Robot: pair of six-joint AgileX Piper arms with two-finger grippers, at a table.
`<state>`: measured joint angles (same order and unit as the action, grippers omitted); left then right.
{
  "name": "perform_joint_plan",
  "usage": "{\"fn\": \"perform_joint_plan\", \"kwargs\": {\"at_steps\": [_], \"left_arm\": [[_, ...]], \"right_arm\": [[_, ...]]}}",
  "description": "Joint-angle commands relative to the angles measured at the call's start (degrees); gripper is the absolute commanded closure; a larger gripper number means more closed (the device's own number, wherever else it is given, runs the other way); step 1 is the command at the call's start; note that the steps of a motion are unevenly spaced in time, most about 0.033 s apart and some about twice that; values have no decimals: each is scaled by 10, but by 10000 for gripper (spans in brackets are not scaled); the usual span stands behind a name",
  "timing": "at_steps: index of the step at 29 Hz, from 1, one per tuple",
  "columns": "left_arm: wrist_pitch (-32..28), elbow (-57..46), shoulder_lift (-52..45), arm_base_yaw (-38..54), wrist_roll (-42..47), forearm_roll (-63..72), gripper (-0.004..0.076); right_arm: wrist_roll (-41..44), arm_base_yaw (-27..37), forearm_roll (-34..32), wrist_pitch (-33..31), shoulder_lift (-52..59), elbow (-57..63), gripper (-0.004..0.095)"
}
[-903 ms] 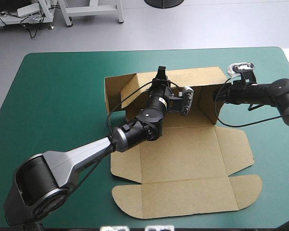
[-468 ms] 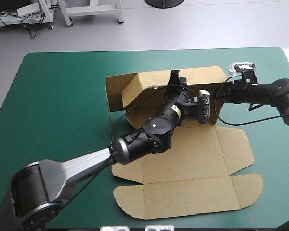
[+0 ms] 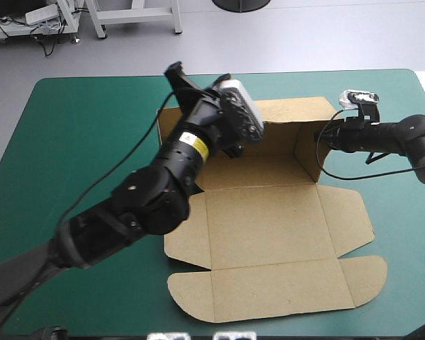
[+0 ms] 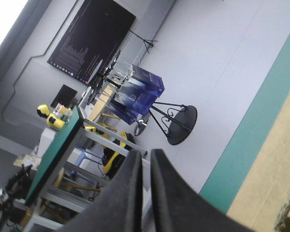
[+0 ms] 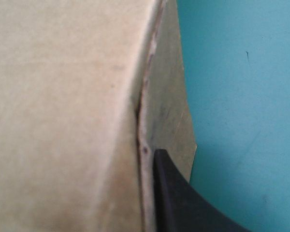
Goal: Fold the box
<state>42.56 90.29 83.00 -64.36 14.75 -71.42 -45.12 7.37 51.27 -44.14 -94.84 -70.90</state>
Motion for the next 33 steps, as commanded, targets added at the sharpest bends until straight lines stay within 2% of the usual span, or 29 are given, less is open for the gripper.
{"fn": "perform_joint_plan", "kwargs": {"at_steps": [1, 9, 17, 21, 26, 30, 33], "left_arm": [[1, 19, -63, 23, 6, 49, 729], [-3, 19, -103, 196, -98, 325, 723], [14, 19, -103, 459, -296, 714, 723], [83, 19, -99, 605, -378, 881, 723], [214, 13, -81, 763, -463, 1031, 723], [238, -10, -76, 838, -485, 1098, 723], [243, -30, -76, 855, -488, 1085, 723]], "right_arm": [[50, -5, -13, -86, 5, -11, 906], [141, -5, -83, -142, 5, -93, 906], [229, -5, -179, -267, -28, -218, 906], [252, -6, -171, -278, -50, -263, 906], [257, -40, -183, -277, -85, -293, 906], [277, -83, -222, -277, -127, -300, 906], [280, -117, -253, -273, -164, -303, 906]]}}
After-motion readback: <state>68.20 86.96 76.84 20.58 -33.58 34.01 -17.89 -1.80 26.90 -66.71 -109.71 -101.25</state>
